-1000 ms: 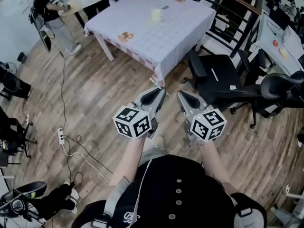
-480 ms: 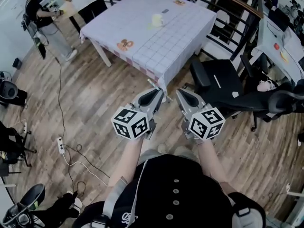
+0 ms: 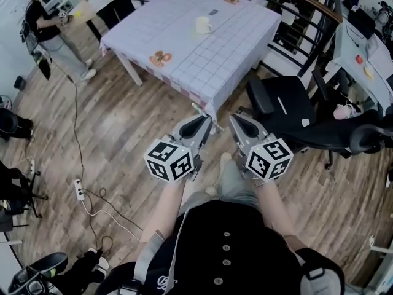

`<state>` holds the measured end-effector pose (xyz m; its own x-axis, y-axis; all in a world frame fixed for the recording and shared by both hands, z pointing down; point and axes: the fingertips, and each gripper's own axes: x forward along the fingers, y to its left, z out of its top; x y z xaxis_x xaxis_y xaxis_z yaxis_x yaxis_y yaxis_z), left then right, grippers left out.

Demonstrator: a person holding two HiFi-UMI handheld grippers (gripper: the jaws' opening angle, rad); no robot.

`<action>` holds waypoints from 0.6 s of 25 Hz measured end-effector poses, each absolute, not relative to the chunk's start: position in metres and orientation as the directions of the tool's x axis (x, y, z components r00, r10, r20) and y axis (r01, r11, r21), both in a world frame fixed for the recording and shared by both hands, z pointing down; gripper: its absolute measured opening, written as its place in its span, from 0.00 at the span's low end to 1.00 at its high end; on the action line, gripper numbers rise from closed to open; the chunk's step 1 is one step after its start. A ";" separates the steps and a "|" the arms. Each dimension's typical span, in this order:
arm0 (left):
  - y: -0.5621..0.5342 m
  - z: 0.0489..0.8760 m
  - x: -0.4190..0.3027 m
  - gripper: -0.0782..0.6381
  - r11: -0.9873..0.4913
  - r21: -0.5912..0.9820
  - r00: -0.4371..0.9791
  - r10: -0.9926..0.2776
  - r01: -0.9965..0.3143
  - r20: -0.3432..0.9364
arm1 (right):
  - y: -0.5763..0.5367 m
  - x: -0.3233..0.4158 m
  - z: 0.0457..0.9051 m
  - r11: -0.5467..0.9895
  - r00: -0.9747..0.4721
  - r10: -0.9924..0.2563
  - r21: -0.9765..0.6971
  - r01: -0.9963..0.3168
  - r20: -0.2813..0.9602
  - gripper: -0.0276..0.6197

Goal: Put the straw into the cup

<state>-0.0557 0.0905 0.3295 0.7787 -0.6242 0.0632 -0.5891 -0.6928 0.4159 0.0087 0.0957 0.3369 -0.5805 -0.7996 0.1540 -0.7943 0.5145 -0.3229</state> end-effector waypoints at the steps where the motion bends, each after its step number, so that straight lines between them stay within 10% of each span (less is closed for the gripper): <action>1: 0.087 0.330 -0.059 0.14 -0.687 0.417 0.774 -0.630 -0.594 0.064 | 0.092 0.009 0.337 0.515 -0.581 -0.799 -0.322 -0.794 0.154 0.04; 15: 0.025 0.343 -0.060 0.14 -0.672 0.424 0.762 -0.644 -0.607 0.071 | 0.025 0.008 0.344 0.545 -0.611 -0.777 -0.323 -0.774 0.152 0.04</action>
<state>-0.0598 0.0253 0.3435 0.7618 -0.6439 0.0706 -0.6071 -0.6717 0.4245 0.0077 0.0248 0.3438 -0.6105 -0.7773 0.1518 -0.7739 0.5447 -0.3232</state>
